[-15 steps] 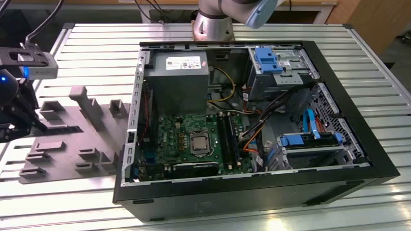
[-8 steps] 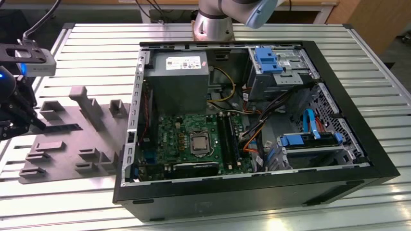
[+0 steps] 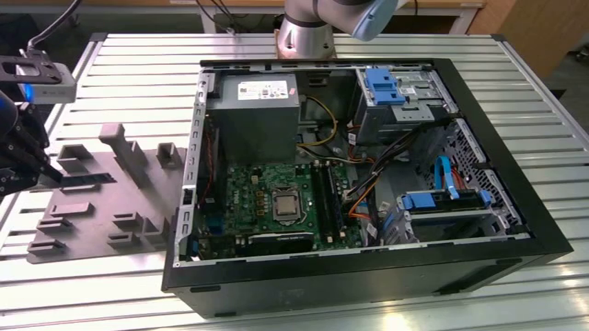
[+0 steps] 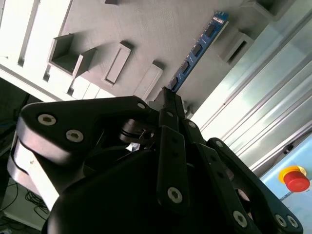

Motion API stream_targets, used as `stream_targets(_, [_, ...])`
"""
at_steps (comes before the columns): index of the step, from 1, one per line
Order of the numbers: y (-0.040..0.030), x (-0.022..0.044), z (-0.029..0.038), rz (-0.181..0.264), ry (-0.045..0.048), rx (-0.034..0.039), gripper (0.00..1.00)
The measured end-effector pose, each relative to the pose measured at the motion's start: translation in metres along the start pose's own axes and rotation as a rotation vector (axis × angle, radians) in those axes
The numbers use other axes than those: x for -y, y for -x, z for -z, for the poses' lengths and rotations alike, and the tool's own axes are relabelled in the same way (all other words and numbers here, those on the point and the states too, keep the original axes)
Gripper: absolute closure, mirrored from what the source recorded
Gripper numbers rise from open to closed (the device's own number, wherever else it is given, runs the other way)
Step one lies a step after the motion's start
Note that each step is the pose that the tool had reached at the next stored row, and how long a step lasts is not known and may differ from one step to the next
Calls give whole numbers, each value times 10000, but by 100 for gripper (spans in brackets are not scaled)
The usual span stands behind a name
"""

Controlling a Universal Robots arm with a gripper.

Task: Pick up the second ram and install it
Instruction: 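Pick up the second ram and move it above second insertion slot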

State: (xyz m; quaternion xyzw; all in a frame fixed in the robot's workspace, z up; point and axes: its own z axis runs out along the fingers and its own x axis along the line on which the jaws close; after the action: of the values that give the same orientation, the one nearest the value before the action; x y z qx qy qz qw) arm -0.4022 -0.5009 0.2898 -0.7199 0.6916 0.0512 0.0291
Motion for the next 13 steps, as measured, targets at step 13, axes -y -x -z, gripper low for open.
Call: stream_targets(13, [18,-5,154,8,-30,153,89])
